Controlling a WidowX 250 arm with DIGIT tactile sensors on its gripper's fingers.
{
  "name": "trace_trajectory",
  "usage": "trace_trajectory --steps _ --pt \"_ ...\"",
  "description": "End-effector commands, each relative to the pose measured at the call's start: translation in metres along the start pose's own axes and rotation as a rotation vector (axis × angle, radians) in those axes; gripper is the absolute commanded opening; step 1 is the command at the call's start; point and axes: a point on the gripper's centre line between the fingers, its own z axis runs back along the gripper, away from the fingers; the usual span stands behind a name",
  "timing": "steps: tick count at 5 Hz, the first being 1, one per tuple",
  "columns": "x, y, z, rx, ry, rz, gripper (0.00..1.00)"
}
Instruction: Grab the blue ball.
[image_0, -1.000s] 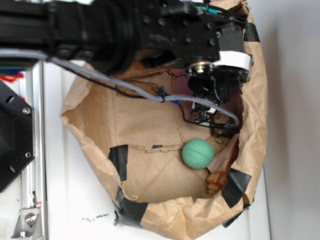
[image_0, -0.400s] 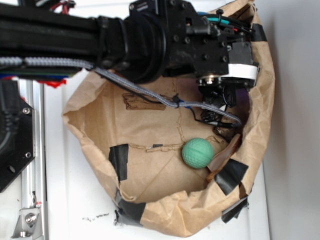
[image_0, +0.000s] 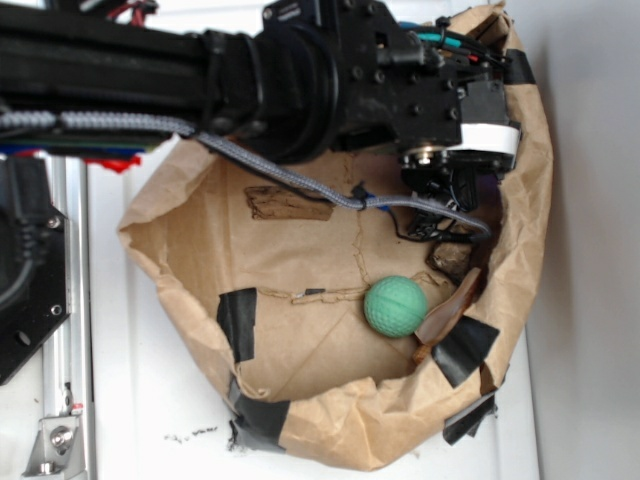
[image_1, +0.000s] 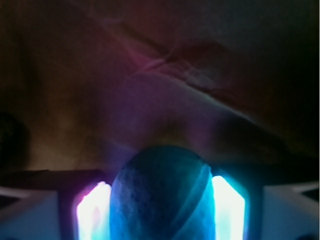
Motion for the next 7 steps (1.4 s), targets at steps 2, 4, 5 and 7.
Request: trace_trajectory --steps 2,4,5,7 --pt "0.009 0.004 0.009 0.013 -0.033 -0.010 0.00" --pt "0.009 0.004 0.012 0.006 -0.037 -0.008 0.00" --pt "0.008 0.003 0.016 -0.004 -0.033 0.001 0.00" --pt "0.009 -0.050 0.131 -0.208 0.046 0.168 0.00"
